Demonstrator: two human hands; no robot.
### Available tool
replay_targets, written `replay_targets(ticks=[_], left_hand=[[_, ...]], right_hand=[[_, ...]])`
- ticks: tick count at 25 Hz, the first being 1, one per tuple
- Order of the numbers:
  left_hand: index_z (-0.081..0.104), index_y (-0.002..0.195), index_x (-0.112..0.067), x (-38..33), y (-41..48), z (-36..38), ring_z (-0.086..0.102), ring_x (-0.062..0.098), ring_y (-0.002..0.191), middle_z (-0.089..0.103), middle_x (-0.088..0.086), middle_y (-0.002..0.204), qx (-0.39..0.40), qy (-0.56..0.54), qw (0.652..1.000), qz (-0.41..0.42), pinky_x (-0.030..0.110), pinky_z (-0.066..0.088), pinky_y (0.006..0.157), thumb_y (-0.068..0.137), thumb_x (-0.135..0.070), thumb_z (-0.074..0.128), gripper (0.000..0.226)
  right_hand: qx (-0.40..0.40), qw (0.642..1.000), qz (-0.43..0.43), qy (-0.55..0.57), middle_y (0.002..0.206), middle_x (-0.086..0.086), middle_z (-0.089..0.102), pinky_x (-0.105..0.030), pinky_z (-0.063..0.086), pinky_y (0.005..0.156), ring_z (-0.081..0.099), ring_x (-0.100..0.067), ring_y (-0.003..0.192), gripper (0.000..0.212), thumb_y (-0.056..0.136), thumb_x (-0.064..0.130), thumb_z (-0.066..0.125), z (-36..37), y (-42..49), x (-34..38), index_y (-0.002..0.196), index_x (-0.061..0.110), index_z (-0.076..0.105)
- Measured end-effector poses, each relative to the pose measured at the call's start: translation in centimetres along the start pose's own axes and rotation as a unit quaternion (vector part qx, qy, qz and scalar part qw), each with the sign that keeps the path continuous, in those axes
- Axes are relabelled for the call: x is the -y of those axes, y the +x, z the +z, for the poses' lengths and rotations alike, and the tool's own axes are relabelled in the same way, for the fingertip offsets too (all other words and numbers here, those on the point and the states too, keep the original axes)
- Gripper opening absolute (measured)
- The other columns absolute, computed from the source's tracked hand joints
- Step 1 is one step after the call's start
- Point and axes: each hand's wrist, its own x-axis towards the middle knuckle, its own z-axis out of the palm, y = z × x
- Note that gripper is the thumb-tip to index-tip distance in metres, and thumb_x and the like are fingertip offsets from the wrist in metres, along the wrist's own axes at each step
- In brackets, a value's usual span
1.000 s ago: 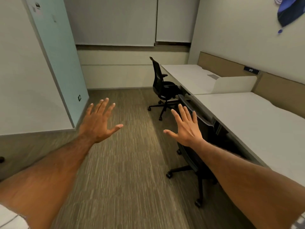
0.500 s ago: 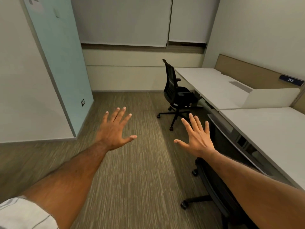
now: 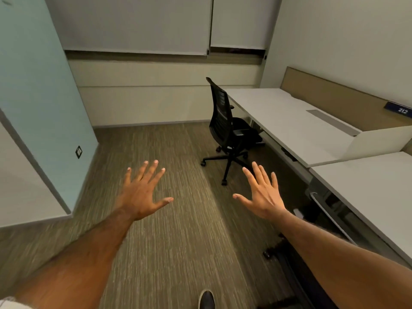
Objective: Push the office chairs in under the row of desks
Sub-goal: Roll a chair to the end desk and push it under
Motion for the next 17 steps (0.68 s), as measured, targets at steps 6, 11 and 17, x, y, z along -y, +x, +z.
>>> replay_targets(ticks=[6,11,17], left_hand=[[0.028,0.16,-0.022,5.7,12.7,6.2,0.011,0.031,0.156,0.016,0.005,0.169,0.04,0.018,0.999,0.013,0.07,0.012,0.118,0.085,-0.091,0.022,0.102],[0.026,0.16,-0.019,8.6,23.6,8.0,0.01,0.028,0.156,0.015,0.007,0.169,0.034,0.006,0.999,0.0,0.067,0.01,0.12,0.087,-0.089,0.02,0.102],[0.02,0.161,-0.018,12.6,36.8,9.8,0.007,0.029,0.157,0.007,0.009,0.169,0.024,0.007,1.0,0.01,0.061,0.009,0.124,0.086,-0.088,0.009,0.103]], right_hand=[[0.023,0.998,0.019,0.053,0.172,-0.007,-0.015,-0.054,-0.011,0.124,-0.015,-0.025,0.158,0.096,0.093,0.079,0.039,6.3,14.8,-0.5,0.165,0.028,0.002],[0.045,0.996,0.016,0.069,0.172,-0.007,-0.016,-0.053,-0.012,0.125,-0.017,-0.024,0.157,0.096,0.093,0.079,0.037,8.5,26.3,-2.2,0.165,0.028,-0.001],[0.026,0.997,0.015,0.077,0.171,-0.006,-0.016,-0.049,-0.017,0.122,-0.017,-0.023,0.157,0.095,0.093,0.08,0.035,10.6,38.6,-3.0,0.165,0.027,0.003]])
